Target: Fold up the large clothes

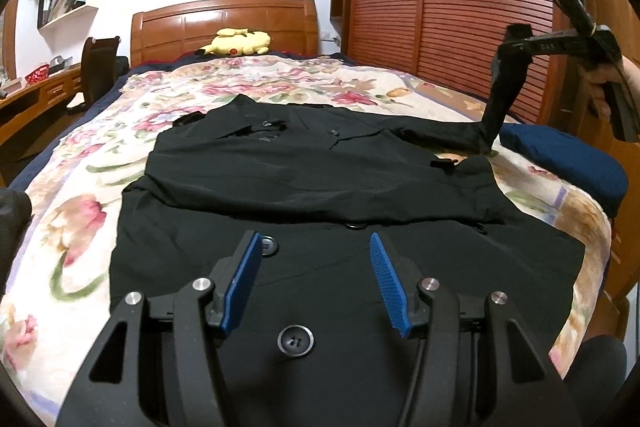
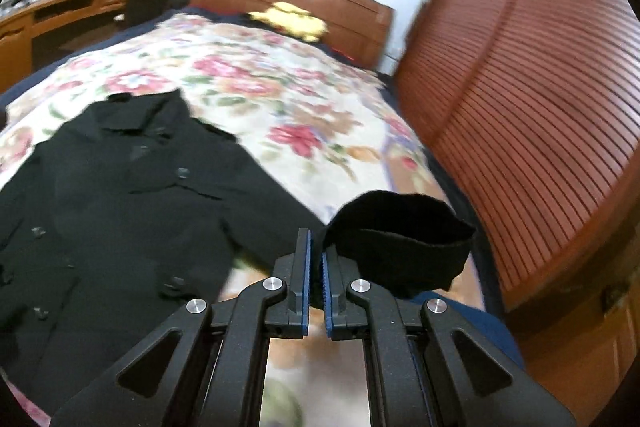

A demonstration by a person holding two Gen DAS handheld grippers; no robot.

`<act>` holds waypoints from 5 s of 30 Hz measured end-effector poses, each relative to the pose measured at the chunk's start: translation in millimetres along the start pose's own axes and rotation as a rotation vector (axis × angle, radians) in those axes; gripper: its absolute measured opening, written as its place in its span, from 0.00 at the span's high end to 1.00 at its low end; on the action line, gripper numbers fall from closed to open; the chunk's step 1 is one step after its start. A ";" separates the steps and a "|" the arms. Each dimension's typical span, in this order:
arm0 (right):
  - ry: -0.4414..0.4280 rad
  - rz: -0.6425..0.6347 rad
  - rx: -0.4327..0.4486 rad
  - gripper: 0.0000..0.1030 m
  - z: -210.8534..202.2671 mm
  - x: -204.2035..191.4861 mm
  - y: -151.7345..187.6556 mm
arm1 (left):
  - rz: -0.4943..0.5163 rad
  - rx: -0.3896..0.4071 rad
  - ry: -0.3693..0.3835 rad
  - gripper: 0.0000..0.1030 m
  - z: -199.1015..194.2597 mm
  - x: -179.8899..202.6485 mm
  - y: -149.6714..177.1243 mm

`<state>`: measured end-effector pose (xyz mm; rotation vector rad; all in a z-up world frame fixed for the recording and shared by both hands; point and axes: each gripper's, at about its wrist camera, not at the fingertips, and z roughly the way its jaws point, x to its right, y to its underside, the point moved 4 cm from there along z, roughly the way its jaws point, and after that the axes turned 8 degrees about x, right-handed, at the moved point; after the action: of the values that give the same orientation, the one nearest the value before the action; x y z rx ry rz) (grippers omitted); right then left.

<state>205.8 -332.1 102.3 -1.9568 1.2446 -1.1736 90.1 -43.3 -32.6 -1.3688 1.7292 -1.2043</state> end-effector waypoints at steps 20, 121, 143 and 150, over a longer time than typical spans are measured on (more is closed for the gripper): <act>-0.361 -0.121 0.140 0.98 -29.0 -192.1 -50.0 | -0.023 0.024 -0.058 0.46 -16.5 -33.6 -0.8; -0.550 0.028 0.059 0.31 -77.5 -253.5 86.3 | -0.024 0.026 -0.239 0.46 -73.8 -96.9 17.9; -0.276 0.113 -0.068 0.30 11.7 -189.2 114.1 | 0.027 -0.214 -0.151 0.46 -26.8 -75.9 57.8; -0.293 0.165 -0.081 0.30 26.6 -192.4 132.4 | 0.055 -0.268 -0.155 0.46 -15.6 -70.9 71.8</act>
<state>133.7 -215.8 -88.8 -1.9567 1.2830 -0.7354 67.3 32.5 -97.1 -1.5140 1.8526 -0.8348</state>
